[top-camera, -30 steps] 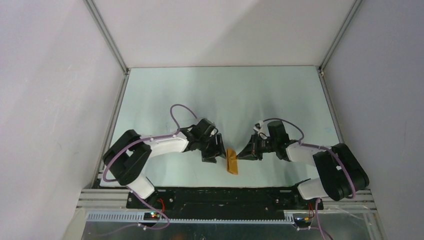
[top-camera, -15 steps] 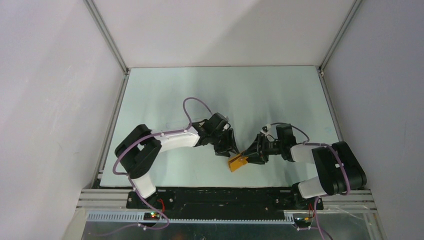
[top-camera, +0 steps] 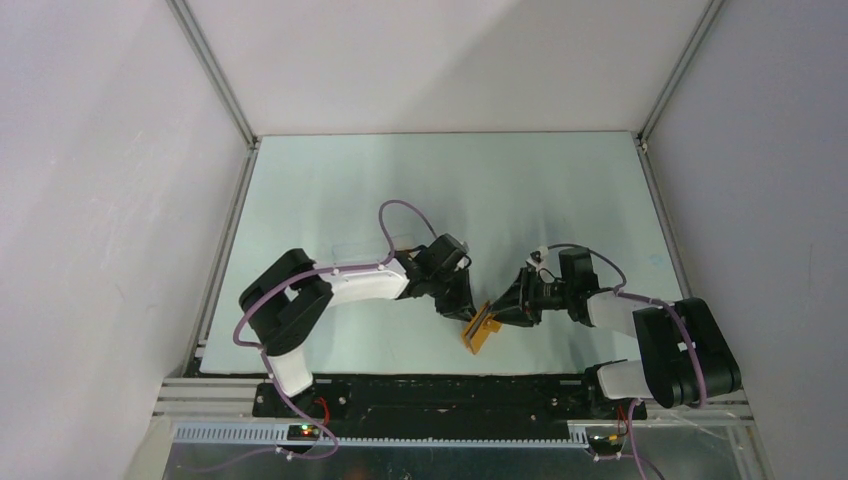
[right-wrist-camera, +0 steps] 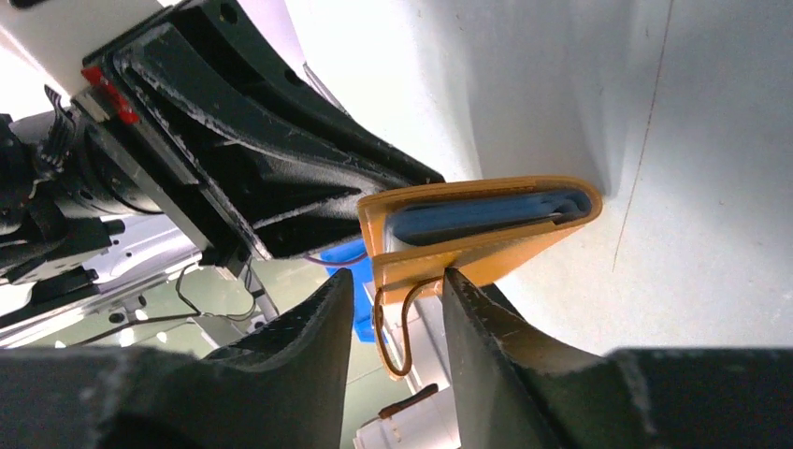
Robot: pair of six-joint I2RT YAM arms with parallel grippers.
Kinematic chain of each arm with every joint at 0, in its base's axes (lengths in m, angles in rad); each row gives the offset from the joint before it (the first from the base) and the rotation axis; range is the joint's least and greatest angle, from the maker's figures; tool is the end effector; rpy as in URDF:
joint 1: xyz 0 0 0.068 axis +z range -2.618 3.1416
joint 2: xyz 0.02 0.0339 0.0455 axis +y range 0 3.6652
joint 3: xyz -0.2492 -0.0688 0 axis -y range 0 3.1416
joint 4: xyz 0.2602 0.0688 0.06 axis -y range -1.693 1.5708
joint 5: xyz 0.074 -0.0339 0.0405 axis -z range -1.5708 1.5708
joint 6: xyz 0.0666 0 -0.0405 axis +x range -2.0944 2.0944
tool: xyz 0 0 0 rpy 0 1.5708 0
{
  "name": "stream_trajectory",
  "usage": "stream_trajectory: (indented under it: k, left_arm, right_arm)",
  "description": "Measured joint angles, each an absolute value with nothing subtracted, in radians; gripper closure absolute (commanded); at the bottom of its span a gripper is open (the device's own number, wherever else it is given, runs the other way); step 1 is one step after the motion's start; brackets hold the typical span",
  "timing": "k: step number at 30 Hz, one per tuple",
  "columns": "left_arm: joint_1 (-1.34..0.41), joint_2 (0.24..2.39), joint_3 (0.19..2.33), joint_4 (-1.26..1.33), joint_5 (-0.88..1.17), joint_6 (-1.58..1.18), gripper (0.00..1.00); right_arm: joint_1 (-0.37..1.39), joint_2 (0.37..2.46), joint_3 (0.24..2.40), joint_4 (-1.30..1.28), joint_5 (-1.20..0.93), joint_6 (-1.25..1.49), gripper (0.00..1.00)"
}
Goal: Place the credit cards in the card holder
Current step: Close the card holder at the corner of the board.
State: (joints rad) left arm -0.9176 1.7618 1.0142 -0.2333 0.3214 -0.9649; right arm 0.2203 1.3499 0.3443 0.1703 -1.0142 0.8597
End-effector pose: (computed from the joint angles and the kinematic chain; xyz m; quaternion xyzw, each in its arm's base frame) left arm 0.2113 -0.3108 0.1113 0.0242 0.9453 -0.3221 0.0452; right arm 0.2108 0.1052 0.0881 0.0906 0.8293 0.5503 0.0366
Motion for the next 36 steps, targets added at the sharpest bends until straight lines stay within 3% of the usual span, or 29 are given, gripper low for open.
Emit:
stream_trajectory:
  k: [8,13,20,25,29,36]
  left_arm:
    - [-0.952,1.761,1.014,-0.233,0.318,-0.968,0.91]
    - [-0.966,1.764,1.018,-0.235,0.317,-0.969,0.93]
    - [-0.966,1.783,1.026,-0.237,0.317,-0.969,0.93]
    - [-0.966,1.789,1.026,-0.25,0.317,-0.969,0.94]
    - [-0.966,1.79,1.026,-0.252,0.316,-0.968,0.94]
    - [-0.966,1.79,1.049,-0.257,0.313,-0.968,0.94]
  right_arm:
    - [0.22,1.332,0.344,0.121,-1.008,0.849,0.79]
    - [0.22,1.245,0.342,0.086,-1.018,0.845,0.82]
    - [0.22,1.173,0.345,0.026,-1.036,0.816,0.75]
    - [0.22,1.168,0.393,-0.163,-1.001,0.728,0.53]
    - [0.223,1.098,0.466,-0.332,-0.871,0.653,0.45]
    - [0.223,0.976,0.543,-0.554,-0.67,0.59,0.44]
